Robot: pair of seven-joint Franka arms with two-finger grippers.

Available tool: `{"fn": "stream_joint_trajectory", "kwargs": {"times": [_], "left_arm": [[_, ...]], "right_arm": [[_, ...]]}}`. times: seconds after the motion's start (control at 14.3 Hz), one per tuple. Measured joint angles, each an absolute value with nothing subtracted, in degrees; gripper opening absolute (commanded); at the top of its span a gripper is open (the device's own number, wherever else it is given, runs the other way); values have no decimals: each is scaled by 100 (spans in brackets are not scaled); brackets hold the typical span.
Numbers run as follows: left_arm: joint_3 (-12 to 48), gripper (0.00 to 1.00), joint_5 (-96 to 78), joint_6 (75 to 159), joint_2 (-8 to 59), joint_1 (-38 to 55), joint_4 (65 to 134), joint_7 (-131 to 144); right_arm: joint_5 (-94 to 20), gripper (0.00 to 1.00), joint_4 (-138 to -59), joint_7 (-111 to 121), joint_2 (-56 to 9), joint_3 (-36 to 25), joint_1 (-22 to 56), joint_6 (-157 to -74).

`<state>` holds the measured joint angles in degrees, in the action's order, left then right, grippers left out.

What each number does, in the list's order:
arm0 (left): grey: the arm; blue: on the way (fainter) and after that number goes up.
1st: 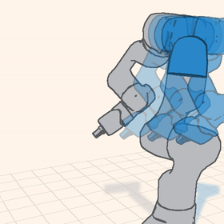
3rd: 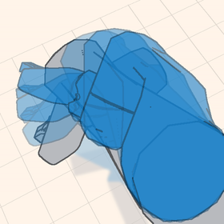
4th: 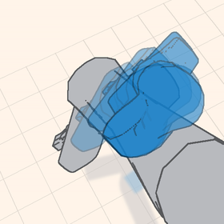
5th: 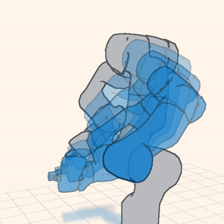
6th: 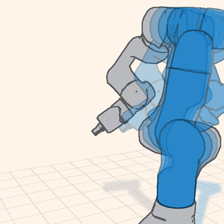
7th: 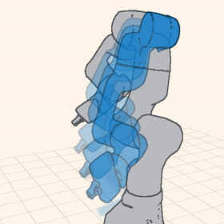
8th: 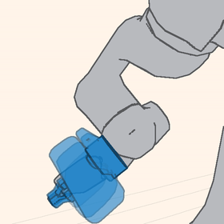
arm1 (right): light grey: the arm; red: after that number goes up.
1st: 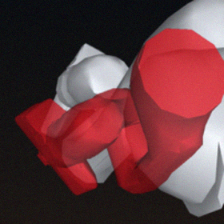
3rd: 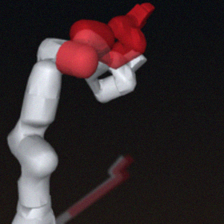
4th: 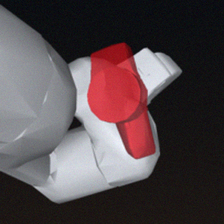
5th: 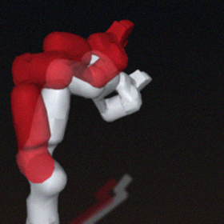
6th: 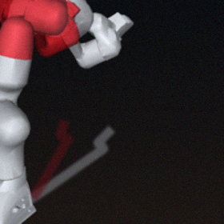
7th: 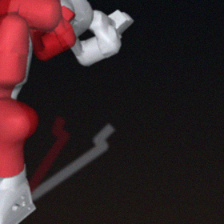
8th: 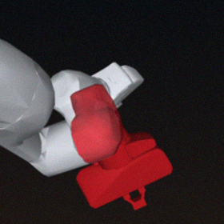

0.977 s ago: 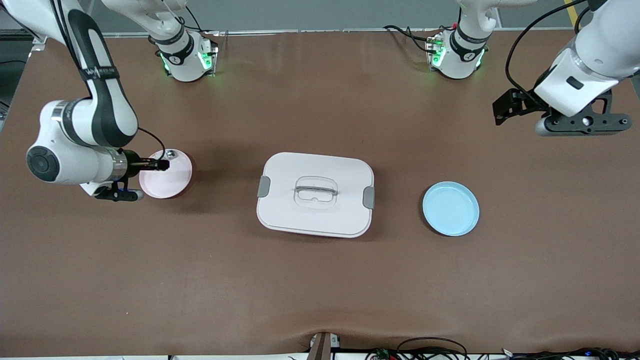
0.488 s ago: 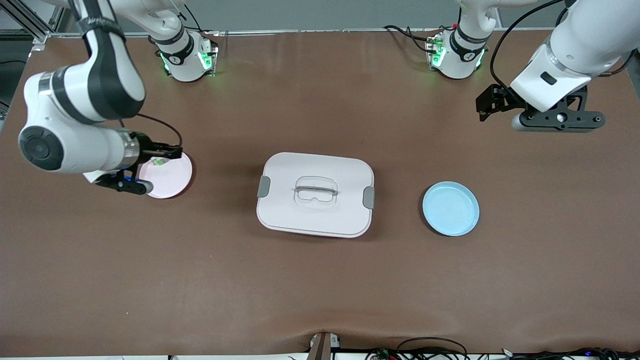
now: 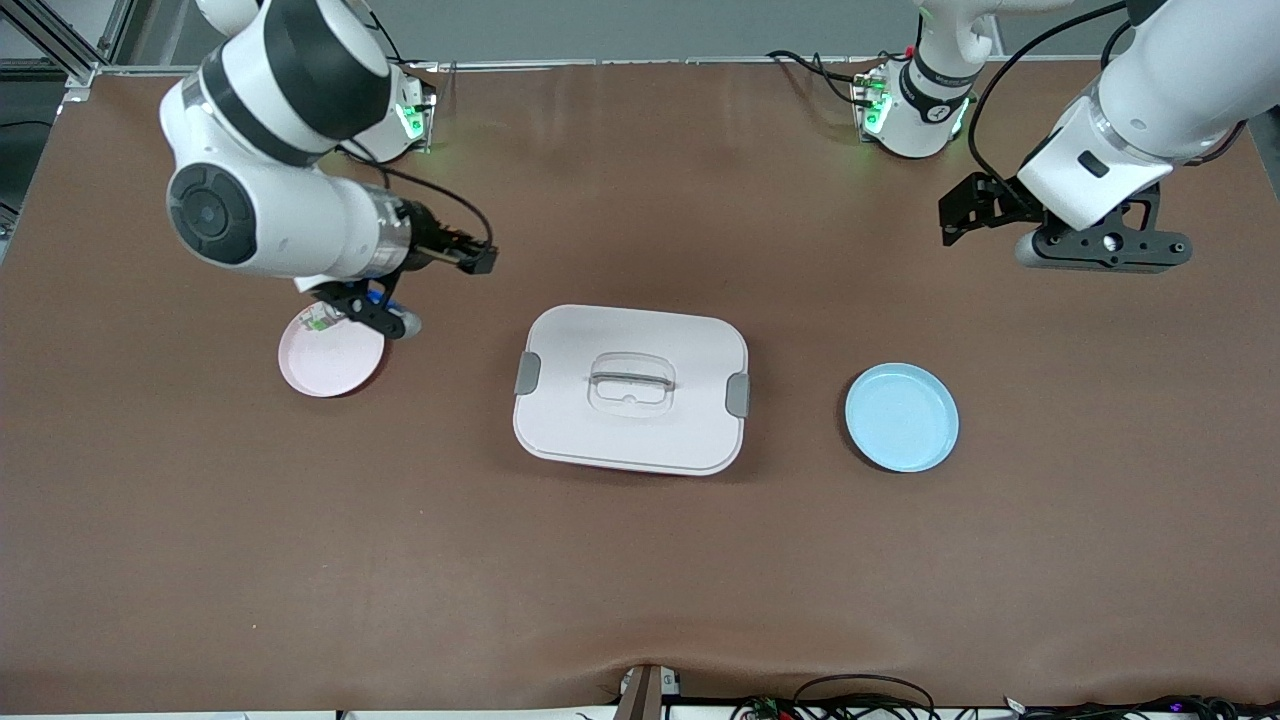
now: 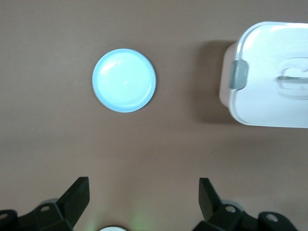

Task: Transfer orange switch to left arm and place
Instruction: 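Lift the switch with the right gripper while the left gripper approaches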

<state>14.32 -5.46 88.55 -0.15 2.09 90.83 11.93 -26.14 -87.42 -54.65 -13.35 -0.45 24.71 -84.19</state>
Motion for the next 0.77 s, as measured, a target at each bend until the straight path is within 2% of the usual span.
{"fn": "stream_joint_trajectory", "kwargs": {"times": [0.42,0.77], "left_arm": [[1409,100,-2025,10067,-507,-54,10202,294],[2008,100,-3066,11394,-760,-4,10993,284]], "right_arm": [[-3664,22,-8649,-6469,-1536,-50,2683,-9273],[-4208,22,-8644,-7232,-1763,-50,3020,-10154]]}}
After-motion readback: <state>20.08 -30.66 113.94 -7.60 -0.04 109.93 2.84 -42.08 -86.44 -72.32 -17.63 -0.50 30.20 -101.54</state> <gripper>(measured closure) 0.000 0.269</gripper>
